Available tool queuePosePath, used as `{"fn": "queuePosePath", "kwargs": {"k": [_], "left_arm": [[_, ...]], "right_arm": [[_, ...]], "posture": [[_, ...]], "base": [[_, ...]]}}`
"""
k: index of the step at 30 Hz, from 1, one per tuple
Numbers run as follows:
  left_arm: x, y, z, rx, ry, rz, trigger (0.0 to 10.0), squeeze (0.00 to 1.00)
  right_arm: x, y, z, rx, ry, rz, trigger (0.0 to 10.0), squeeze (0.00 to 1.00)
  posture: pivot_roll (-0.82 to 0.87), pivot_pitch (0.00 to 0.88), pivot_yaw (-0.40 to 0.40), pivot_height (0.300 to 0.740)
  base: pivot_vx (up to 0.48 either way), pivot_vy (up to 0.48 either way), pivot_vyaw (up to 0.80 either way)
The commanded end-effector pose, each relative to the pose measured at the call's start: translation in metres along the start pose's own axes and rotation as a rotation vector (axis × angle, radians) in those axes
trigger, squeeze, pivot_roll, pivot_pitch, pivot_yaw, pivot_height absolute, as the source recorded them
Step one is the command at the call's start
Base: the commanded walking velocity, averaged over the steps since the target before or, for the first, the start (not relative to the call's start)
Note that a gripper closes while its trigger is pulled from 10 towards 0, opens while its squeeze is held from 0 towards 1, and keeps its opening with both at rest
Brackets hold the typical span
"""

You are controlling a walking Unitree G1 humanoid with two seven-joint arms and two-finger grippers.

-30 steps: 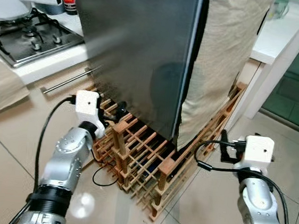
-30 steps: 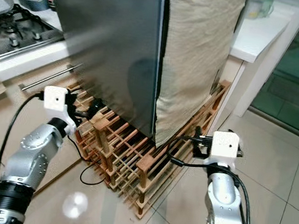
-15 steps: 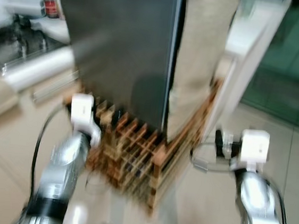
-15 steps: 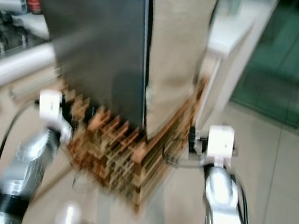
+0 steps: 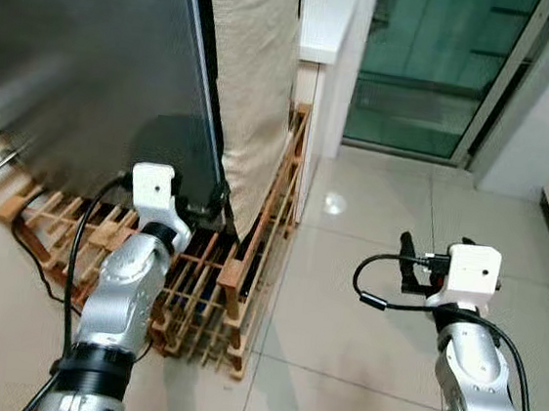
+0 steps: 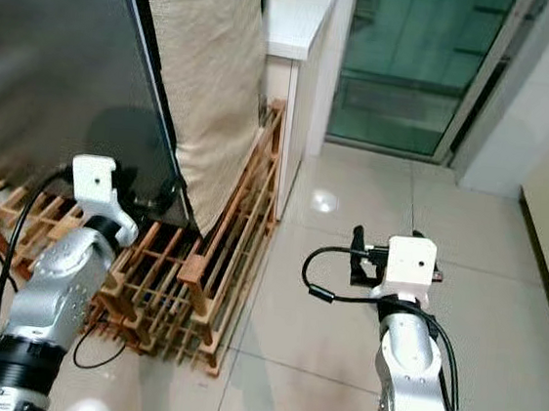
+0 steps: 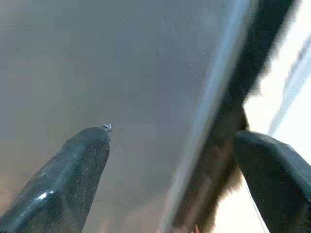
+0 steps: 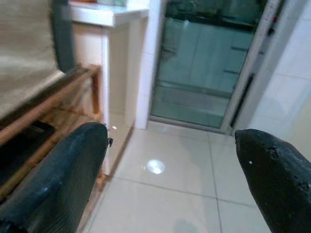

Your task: Restocking fridge

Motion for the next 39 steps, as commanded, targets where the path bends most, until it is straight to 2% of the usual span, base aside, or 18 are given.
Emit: {"fn": "queuePosePath", "kwargs": {"k": [1, 5, 9, 12, 19, 25, 32, 37, 39], "left_arm": [[0.005, 0.003, 0.023, 0.092, 0.003, 0.01, 10.0, 0.0], [0.022, 0.006, 0.039, 0.142, -0.007, -0.052, 10.0, 0.0], [0.03, 0.003, 0.034, 0.093, -0.007, -0.099, 10.0, 0.0], [0.042, -0.004, 0.023, 0.023, -0.003, -0.179, 10.0, 0.0], [0.05, -0.01, 0.024, -0.003, -0.01, -0.234, 10.0, 0.0], [0.053, 0.0, 0.038, 0.044, -0.022, -0.206, 10.0, 0.0], [0.055, 0.008, 0.043, 0.054, -0.013, -0.172, 10.0, 0.0], [0.065, 0.012, 0.042, 0.045, -0.033, -0.208, 10.0, 0.0], [0.079, 0.017, 0.041, 0.039, -0.047, -0.258, 10.0, 0.0]], "right_arm": [[0.002, 0.004, 0.016, 0.068, -0.003, -0.002, 10.0, 0.18], [0.0, 0.004, 0.016, 0.068, -0.004, 0.006, 10.0, 0.18], [-0.002, 0.004, 0.013, 0.061, -0.004, 0.016, 10.0, 0.18], [0.0, 0.002, 0.009, 0.045, -0.004, 0.009, 10.0, 0.18], [0.002, 0.001, 0.006, 0.02, -0.022, 0.006, 10.0, 0.18], [0.002, 0.002, 0.009, 0.046, -0.017, 0.01, 10.0, 0.18], [0.002, 0.004, 0.01, 0.054, -0.025, 0.016, 10.0, 0.19], [0.003, 0.004, 0.01, 0.054, -0.029, 0.013, 10.0, 0.18], [0.003, 0.004, 0.009, 0.051, -0.029, 0.012, 10.0, 0.18]], "posture": [[-0.09, 0.0, 0.059, 0.74], [-0.09, 0.0, 0.057, 0.74], [-0.09, 0.0, 0.06, 0.74], [-0.09, 0.0, 0.066, 0.74], [-0.09, 0.0, 0.071, 0.74], [-0.09, 0.0, 0.064, 0.74], [-0.1, 0.0, 0.062, 0.74], [-0.1, 0.0, 0.063, 0.74], [-0.11, 0.0, 0.061, 0.74]], "base": [[0.0, 0.0, 0.0], [0.0, 0.0, 0.0], [0.0, 0.0, 0.0], [0.0, 0.0, 0.0], [0.0, 0.0, -0.22], [0.0, 0.0, -0.25], [0.0, 0.0, 0.0], [0.0, 0.0, 0.0], [0.0, 0.0, 0.0]]}}
Point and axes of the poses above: a point about 5 cm out from each wrist's last joint towards the gripper, its own y axis pointing out of the wrist towards the gripper, its own z axis along the axis of the wrist's last joint, x = y × z, the point moved 1 cm from there along y, pointing out of the wrist towards the gripper, and after that the axes turned 8 degrees about -y, right-handed, at the moved point
